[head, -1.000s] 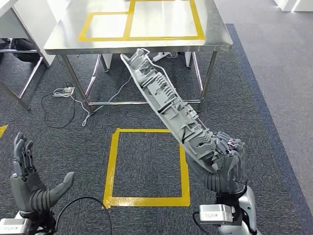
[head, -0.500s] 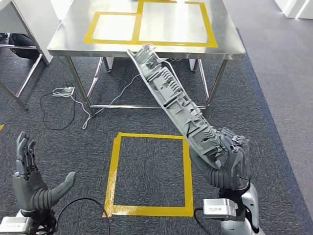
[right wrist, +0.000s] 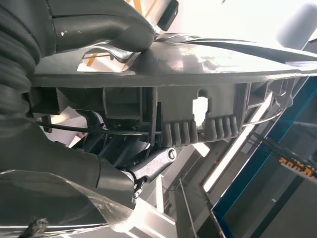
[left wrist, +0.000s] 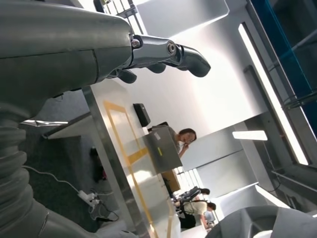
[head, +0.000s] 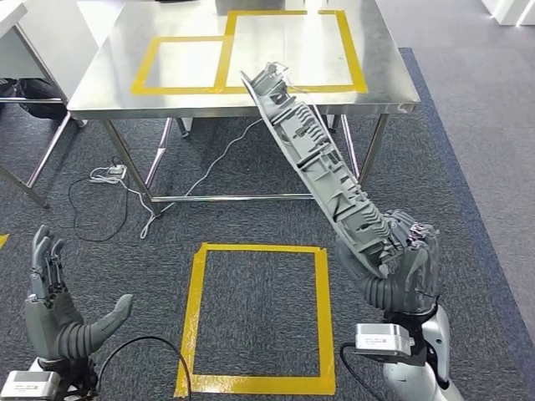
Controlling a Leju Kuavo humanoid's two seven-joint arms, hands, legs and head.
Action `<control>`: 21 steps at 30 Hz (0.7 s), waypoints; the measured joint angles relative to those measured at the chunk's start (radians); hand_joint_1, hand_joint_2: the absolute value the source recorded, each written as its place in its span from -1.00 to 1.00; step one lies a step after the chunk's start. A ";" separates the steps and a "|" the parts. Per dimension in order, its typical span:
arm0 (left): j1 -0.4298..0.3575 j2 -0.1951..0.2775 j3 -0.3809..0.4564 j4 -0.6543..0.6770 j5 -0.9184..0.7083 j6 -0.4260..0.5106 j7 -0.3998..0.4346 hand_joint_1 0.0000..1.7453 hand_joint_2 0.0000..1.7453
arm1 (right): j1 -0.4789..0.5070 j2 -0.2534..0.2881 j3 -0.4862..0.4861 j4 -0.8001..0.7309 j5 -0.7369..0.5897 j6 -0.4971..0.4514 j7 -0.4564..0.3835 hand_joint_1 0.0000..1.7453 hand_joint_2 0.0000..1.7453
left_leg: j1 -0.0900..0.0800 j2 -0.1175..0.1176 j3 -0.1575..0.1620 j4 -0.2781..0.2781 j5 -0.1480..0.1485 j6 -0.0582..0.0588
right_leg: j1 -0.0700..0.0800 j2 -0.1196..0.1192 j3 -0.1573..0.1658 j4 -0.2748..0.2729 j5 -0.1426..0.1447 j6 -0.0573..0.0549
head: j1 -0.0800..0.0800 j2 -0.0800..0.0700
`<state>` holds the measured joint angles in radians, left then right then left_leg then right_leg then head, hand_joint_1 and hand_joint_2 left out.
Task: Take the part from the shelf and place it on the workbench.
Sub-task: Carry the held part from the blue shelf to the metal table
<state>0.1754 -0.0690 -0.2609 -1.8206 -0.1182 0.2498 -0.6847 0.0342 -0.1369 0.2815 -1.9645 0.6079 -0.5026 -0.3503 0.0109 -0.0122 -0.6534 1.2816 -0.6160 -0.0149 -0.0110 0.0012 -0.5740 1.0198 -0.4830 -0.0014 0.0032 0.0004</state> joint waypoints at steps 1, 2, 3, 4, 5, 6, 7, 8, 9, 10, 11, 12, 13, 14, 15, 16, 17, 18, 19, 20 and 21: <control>0.001 0.000 0.000 0.000 0.000 -0.001 0.000 -1.00 1.00 | 0.000 0.000 -0.003 0.001 0.000 -0.001 0.001 1.00 1.00 | 0.000 0.000 -0.027 0.013 -0.028 0.000 | 0.000 0.001 0.013 0.000 -0.011 0.000 | 0.000 0.000; 0.000 0.000 0.000 0.000 0.000 -0.001 0.000 -1.00 1.00 | 0.000 0.000 -0.006 0.001 0.000 -0.001 0.003 1.00 1.00 | -0.001 0.000 -0.041 0.000 -0.037 0.002 | 0.000 0.002 0.028 0.000 -0.024 0.001 | 0.000 0.000; 0.000 0.000 0.000 0.000 0.000 -0.002 0.000 -1.00 1.00 | -0.001 0.000 -0.009 0.002 0.001 -0.001 0.005 1.00 1.00 | -0.002 0.000 -0.044 -0.037 -0.019 0.006 | 0.001 0.003 0.045 0.000 -0.037 0.002 | 0.000 0.000; 0.001 0.000 0.000 0.000 0.000 -0.002 0.000 -1.00 1.00 | -0.003 0.000 -0.011 0.002 0.001 -0.001 0.007 1.00 1.00 | -0.004 0.000 -0.041 -0.091 0.030 0.013 | 0.001 0.003 0.060 -0.001 -0.051 0.005 | 0.000 0.000; 0.001 0.001 0.000 0.000 0.000 -0.003 0.000 -1.00 1.00 | -0.007 0.000 -0.013 0.003 0.000 -0.002 0.008 1.00 1.00 | -0.008 0.000 -0.039 -0.146 0.099 0.021 | 0.002 0.004 0.076 0.000 -0.064 0.009 | 0.000 0.000; 0.002 0.001 0.000 0.001 0.001 -0.004 0.000 -1.00 1.00 | -0.012 0.000 -0.014 0.004 0.000 -0.002 0.009 1.00 1.00 | -0.012 0.000 -0.035 -0.189 0.154 0.029 | 0.003 0.005 0.084 0.000 -0.075 0.014 | 0.001 0.000; 0.002 0.001 0.000 0.002 0.001 -0.004 0.001 -1.00 1.00 | -0.016 0.000 -0.017 0.006 0.001 -0.003 0.011 1.00 1.00 | -0.016 -0.001 -0.032 -0.215 0.195 0.035 | 0.003 0.007 0.089 -0.004 -0.083 0.021 | 0.002 0.000; 0.002 0.002 0.000 0.002 0.000 -0.005 0.001 -1.00 1.00 | -0.021 0.000 -0.020 0.007 0.002 -0.004 0.012 1.00 1.00 | -0.018 -0.001 -0.029 -0.227 0.211 0.040 | 0.003 0.009 0.095 -0.003 -0.083 0.028 | 0.003 0.000; 0.001 0.001 0.000 0.003 0.000 -0.006 0.001 -1.00 1.00 | -0.025 0.000 -0.024 0.008 0.003 -0.005 0.014 1.00 1.00 | -0.017 -0.002 -0.020 -0.234 0.207 0.044 | 0.003 0.011 0.093 0.003 -0.076 0.035 | 0.003 0.000; 0.000 0.001 0.000 0.003 0.000 -0.006 0.001 -1.00 1.00 | -0.029 0.000 -0.029 0.008 0.004 -0.004 0.017 1.00 1.00 | -0.016 -0.002 -0.008 -0.243 0.206 0.048 | 0.002 0.011 0.084 0.023 -0.064 0.041 | 0.004 0.000; 0.000 0.001 0.000 0.003 0.000 -0.007 0.001 -1.00 1.00 | -0.033 0.000 -0.033 0.009 0.006 -0.004 0.019 1.00 1.00 | -0.013 -0.002 0.005 -0.253 0.202 0.053 | 0.002 0.010 0.064 0.063 -0.048 0.046 | 0.005 0.000; -0.001 0.000 -0.001 0.002 0.000 -0.008 0.001 -1.00 1.00 | -0.038 0.000 -0.036 0.010 0.006 -0.004 0.021 1.00 1.00 | -0.011 -0.003 0.018 -0.260 0.197 0.058 | 0.002 0.009 0.030 0.114 -0.039 0.049 | 0.007 0.000; -0.001 0.000 -0.001 0.002 0.000 -0.009 0.001 -1.00 1.00 | -0.043 0.000 -0.038 0.011 0.008 -0.004 0.023 1.00 1.00 | -0.009 -0.002 0.029 -0.264 0.189 0.062 | 0.001 0.008 -0.014 0.171 -0.045 0.051 | 0.009 0.000; -0.001 0.000 -0.001 0.003 0.000 -0.010 0.001 -1.00 1.00 | -0.047 0.000 -0.041 0.012 0.008 -0.003 0.024 1.00 1.00 | -0.009 -0.002 0.039 -0.266 0.180 0.065 | 0.000 0.007 -0.059 0.222 -0.067 0.054 | 0.011 0.000; -0.001 0.000 -0.001 0.003 0.000 -0.011 0.001 -1.00 1.00 | -0.050 0.000 -0.044 0.014 0.008 -0.003 0.026 1.00 1.00 | -0.009 -0.003 0.048 -0.266 0.169 0.067 | 0.000 0.007 -0.098 0.255 -0.102 0.057 | 0.012 0.000; 0.000 0.000 -0.001 0.003 0.000 -0.012 0.001 -1.00 1.00 | -0.051 0.000 -0.048 0.015 0.007 -0.003 0.027 1.00 1.00 | -0.009 -0.004 0.061 -0.266 0.158 0.067 | -0.001 0.007 -0.126 0.268 -0.135 0.060 | 0.013 0.000; 0.000 0.000 -0.001 0.003 -0.001 -0.013 0.001 -1.00 1.00 | -0.051 0.000 -0.052 0.017 0.006 -0.003 0.029 1.00 1.00 | -0.009 -0.005 0.075 -0.266 0.146 0.066 | -0.001 0.006 -0.141 0.256 -0.151 0.063 | 0.014 0.000; 0.000 0.000 -0.001 0.003 -0.001 -0.013 0.001 -1.00 1.00 | -0.051 0.000 -0.055 0.019 0.004 -0.002 0.030 1.00 1.00 | -0.009 -0.007 0.092 -0.266 0.133 0.064 | -0.001 0.006 -0.144 0.220 -0.141 0.064 | 0.014 0.000; 0.000 0.000 -0.001 0.003 -0.001 -0.014 0.002 -1.00 1.00 | -0.051 0.000 -0.058 0.020 0.003 -0.002 0.030 1.00 1.00 | -0.009 -0.007 0.110 -0.266 0.118 0.062 | -0.001 0.005 -0.137 0.163 -0.098 0.063 | 0.015 0.000; -0.001 0.000 -0.001 0.003 -0.001 -0.014 0.002 -1.00 1.00 | -0.051 0.000 -0.060 0.022 0.002 -0.002 0.031 1.00 1.00 | -0.010 -0.007 0.125 -0.265 0.104 0.058 | 0.000 0.003 -0.128 0.098 -0.032 0.059 | 0.016 0.000; -0.001 0.000 -0.001 0.004 -0.001 -0.015 0.002 -1.00 1.00 | -0.052 0.000 -0.062 0.023 0.001 -0.001 0.031 1.00 1.00 | -0.011 -0.008 0.137 -0.265 0.091 0.054 | 0.001 0.001 -0.120 0.048 0.018 0.052 | 0.016 0.000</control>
<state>0.1748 -0.0693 -0.2624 -1.8167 -0.1191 0.2348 -0.6828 -0.0180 -0.1369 0.2193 -1.9414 0.6091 -0.5040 -0.3197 -0.0003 -0.0198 -0.5162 1.0167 -0.5249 0.0390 -0.0099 0.0020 -0.6936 1.0673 -0.4646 0.0508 0.0197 0.0004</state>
